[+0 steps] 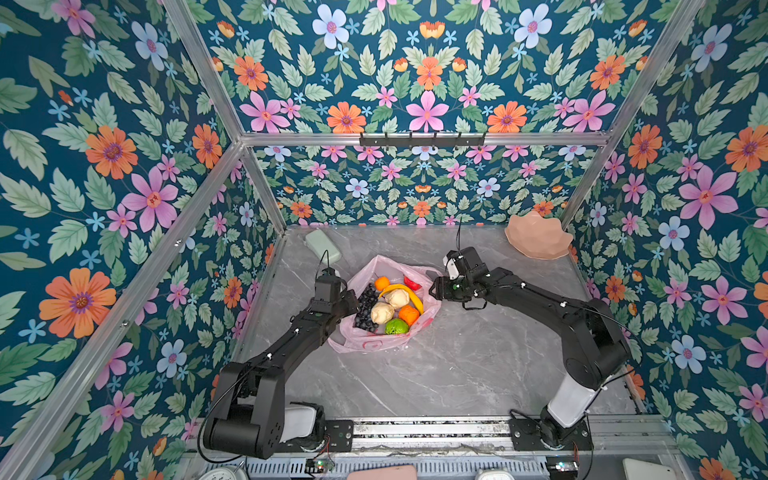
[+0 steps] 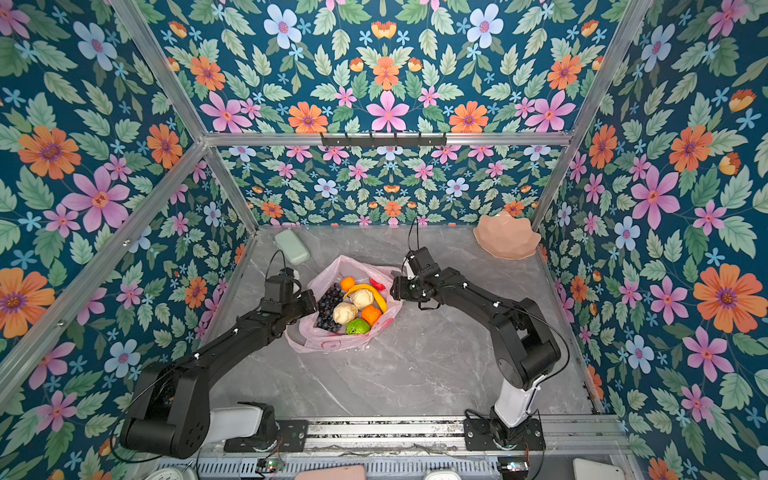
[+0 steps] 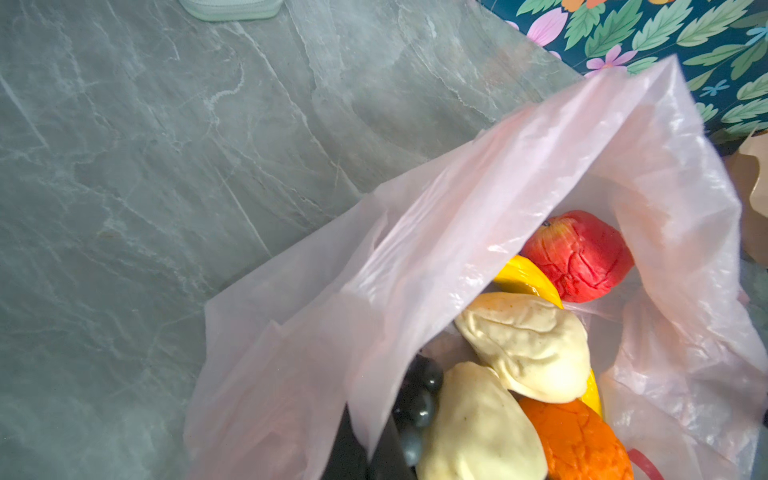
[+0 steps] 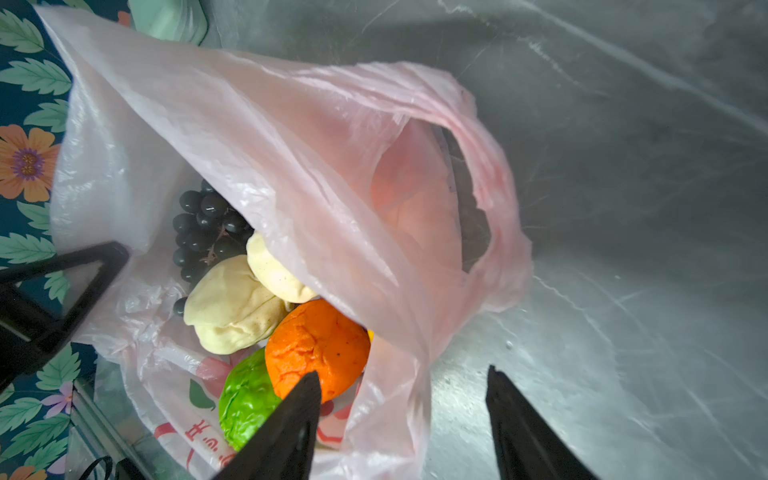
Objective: Take the fake fruits out of the plastic bag
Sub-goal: 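Move the right gripper to the peach scalloped bowl and grasp its rim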
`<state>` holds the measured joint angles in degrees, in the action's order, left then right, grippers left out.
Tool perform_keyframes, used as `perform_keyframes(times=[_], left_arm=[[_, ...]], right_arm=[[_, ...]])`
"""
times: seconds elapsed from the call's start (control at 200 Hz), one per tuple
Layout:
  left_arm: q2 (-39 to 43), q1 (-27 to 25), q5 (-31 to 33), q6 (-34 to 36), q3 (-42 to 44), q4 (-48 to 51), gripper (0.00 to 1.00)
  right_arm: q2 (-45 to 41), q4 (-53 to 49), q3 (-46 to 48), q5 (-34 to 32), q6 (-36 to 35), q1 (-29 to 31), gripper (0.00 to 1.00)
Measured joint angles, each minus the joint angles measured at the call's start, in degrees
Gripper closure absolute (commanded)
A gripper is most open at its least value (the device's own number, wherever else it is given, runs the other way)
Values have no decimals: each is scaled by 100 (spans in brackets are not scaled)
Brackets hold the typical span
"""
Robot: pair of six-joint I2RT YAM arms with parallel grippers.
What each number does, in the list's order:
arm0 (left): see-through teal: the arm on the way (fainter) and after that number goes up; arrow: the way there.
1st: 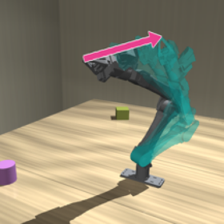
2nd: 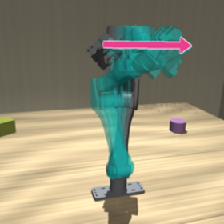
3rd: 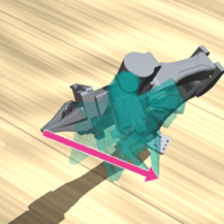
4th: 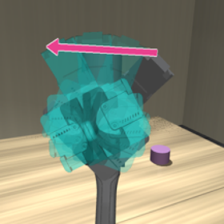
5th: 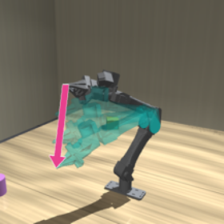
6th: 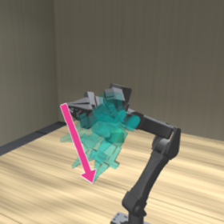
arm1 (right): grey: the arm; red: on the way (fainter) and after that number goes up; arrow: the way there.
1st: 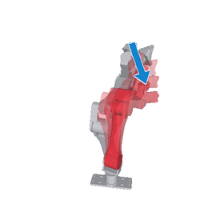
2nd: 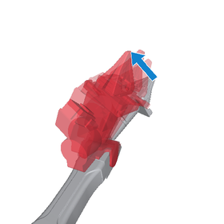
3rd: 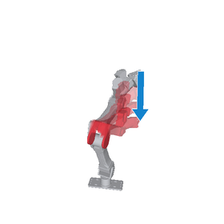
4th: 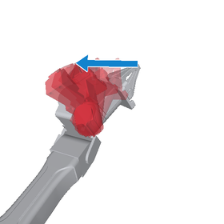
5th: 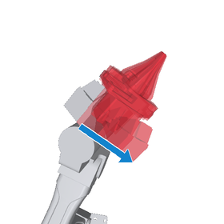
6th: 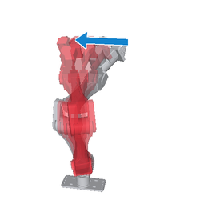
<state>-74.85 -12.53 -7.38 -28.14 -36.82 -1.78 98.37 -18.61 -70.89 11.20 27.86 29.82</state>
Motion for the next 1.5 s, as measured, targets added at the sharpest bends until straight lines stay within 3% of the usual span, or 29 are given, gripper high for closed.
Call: perform_keyframes(times=[0.295,0.5,0.69,1.16,1.5], left_arm=[[9,2,-4,2,271,-358,100],[46,2,-2,4,501,-699,100],[214,2,-28,116,901,-1185,100],[426,-33,-542,131,1539,-2326,100],[551,-59,-708,109,1620,-2581,100]], right_arm=[[-1071,-72,466,-715,286,-1008,31],[-1088,87,590,-861,992,-2264,31],[-903,345,527,-907,1589,-2988,31],[138,754,-13,-1392,2787,-3709,32],[986,809,-739,-1416,3191,-4144,34]])
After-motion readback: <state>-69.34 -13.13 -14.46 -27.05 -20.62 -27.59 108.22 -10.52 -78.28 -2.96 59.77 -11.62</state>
